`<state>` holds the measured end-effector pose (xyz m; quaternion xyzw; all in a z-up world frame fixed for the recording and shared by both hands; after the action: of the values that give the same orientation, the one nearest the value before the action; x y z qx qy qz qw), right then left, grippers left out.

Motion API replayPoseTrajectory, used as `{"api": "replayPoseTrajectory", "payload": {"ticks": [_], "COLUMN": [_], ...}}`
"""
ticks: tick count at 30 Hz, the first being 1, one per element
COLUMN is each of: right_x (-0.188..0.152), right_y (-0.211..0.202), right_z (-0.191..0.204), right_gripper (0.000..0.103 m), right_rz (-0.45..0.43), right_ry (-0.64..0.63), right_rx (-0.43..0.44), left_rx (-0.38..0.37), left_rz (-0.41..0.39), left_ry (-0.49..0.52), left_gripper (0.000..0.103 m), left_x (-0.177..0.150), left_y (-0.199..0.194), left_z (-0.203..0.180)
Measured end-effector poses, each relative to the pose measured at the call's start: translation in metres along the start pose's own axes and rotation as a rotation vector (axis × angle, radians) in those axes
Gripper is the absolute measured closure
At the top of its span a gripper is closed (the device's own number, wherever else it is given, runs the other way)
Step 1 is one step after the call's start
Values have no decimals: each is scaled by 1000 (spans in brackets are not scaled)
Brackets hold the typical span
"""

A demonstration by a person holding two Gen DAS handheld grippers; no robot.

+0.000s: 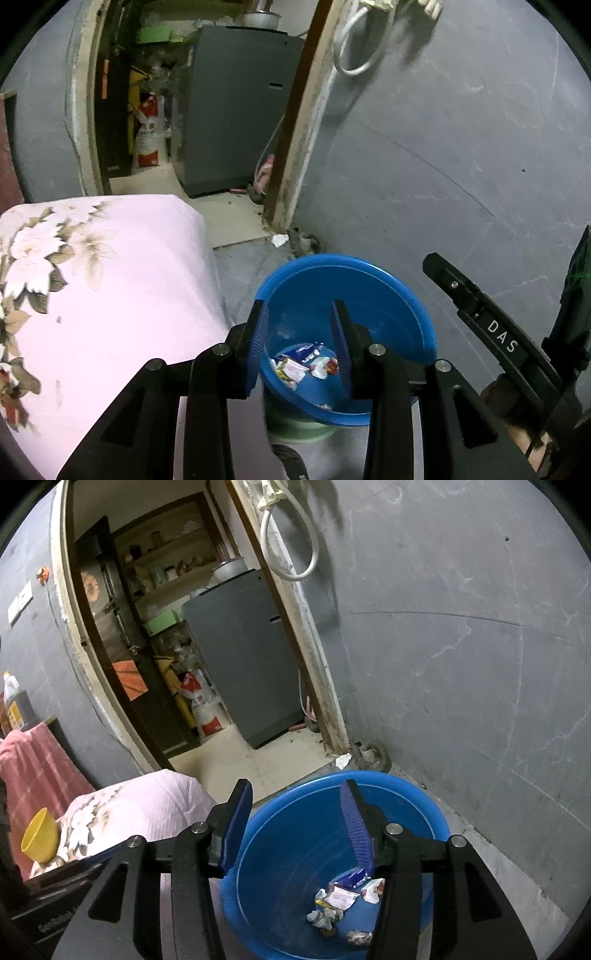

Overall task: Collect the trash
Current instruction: 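Move both tools back over the table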

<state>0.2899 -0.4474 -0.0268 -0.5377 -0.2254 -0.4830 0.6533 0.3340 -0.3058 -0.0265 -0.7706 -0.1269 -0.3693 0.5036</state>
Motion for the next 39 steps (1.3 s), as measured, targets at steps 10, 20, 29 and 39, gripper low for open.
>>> {"api": "replayPoseTrajectory", "payload": {"ticks": [10,20,29,39], "right_x": [2,5,1,-19], "right_y": [-5,-24,-55,-90], "right_z": [34,96,157,207], "right_gripper": [28,8,0,0], "right_rz": [-61,-212,-365,-505], "right_ry": [-53,-103,-213,-335], "right_rx": [51,207,310,376], "left_rx": [142,310,524,611], "left_rz": [-116,-295,-519,-653], "left_ry": [-43,-171,-153,-140], "left_gripper": [50,18,3,3], "left_x": [2,0,-7,-36], "left_y": [-53,-128,-205,-251], "left_z": [54,130,172,201]}}
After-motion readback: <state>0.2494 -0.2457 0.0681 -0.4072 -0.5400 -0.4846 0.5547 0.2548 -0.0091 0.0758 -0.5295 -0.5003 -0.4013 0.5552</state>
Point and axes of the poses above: each gripper's, at about its wrist camera, not at the fingertips, and y roughly the way its jaws point, z to its left, x to its top, the point moved 8 cm from there along y, roughly the way its jaws point, and after that the axes turned 2 degrees about x, right-handed, at the moved point
